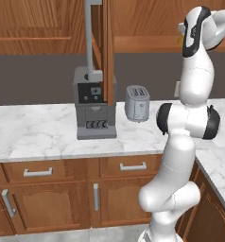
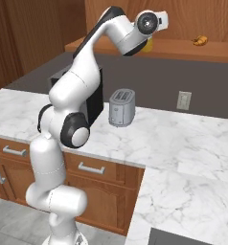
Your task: Pick the shaker and mustard from the counter and place them in the cabinet.
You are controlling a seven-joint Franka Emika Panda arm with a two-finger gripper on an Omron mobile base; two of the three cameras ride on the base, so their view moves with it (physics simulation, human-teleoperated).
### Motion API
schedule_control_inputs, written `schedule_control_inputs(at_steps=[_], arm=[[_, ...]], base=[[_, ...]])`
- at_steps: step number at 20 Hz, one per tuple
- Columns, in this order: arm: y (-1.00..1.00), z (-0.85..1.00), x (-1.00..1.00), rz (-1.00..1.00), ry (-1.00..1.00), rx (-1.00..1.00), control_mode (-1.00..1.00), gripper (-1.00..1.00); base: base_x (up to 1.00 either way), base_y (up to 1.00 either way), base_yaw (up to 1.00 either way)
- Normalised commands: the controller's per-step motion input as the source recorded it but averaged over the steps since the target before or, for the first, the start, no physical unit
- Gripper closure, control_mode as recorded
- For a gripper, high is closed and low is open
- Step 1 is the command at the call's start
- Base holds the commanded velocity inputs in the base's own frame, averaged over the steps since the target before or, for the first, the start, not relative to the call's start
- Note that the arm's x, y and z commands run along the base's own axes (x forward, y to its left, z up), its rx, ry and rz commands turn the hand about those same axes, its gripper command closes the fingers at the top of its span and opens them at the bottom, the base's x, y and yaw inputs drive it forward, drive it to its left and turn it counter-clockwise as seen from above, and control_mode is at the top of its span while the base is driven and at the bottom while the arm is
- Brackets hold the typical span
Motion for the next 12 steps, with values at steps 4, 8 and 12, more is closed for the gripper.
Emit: schedule_control_inputs(at_steps=[4, 8, 12], arm=[[0.43, -0.18, 0.02, 0.09, 0.00, -0.04, -1.00, 1.00], [0.40, -0.20, 0.00, 0.08, 0.00, -0.07, -1.00, 1.00], [0.28, -0.28, 0.05, 0.06, 0.00, -0.11, -1.00, 1.00]], base=[[0.00, 0.00, 0.00], [0.00, 0.00, 0.00], [0.00, 0.00, 0.00]])
